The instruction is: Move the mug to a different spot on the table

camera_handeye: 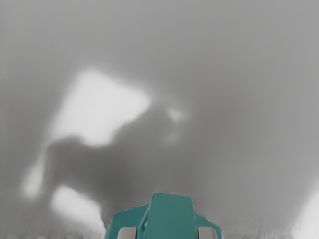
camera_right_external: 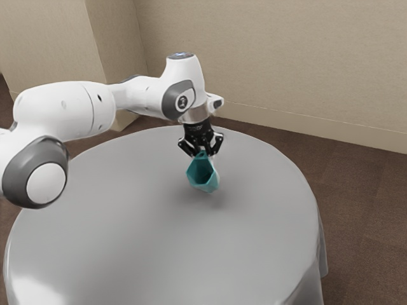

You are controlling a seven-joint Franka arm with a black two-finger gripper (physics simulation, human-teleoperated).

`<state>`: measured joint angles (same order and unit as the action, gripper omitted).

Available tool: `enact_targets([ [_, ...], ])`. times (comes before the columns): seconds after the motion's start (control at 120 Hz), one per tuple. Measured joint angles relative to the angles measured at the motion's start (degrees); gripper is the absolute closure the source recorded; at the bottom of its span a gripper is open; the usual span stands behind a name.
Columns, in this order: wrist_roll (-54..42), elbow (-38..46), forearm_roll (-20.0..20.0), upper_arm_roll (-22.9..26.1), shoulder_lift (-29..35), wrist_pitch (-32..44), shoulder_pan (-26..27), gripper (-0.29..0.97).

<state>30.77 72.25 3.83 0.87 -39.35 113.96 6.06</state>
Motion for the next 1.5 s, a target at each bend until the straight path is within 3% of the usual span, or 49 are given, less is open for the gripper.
enact_targets([
  [0.233,-0.09,0.11,1.10,0.14,2.42,-6.99,-2.39,0.67],
  [0.55,-2.97,1.98,6.34,1.20,2.63,-13.58,-9.00,0.65],
  [0.942,-7.50,2.22,7.02,1.09,-0.99,-15.86,-14.42,0.65],
  [1.325,-10.35,1.35,6.88,0.18,-5.30,-16.15,-15.11,0.64],
  [1.4,-10.72,1.34,6.98,0.07,-5.54,-16.14,-15.09,0.57],
  [1.5,-11.14,1.33,7.47,0.03,-5.56,-16.10,-15.03,0.38],
])
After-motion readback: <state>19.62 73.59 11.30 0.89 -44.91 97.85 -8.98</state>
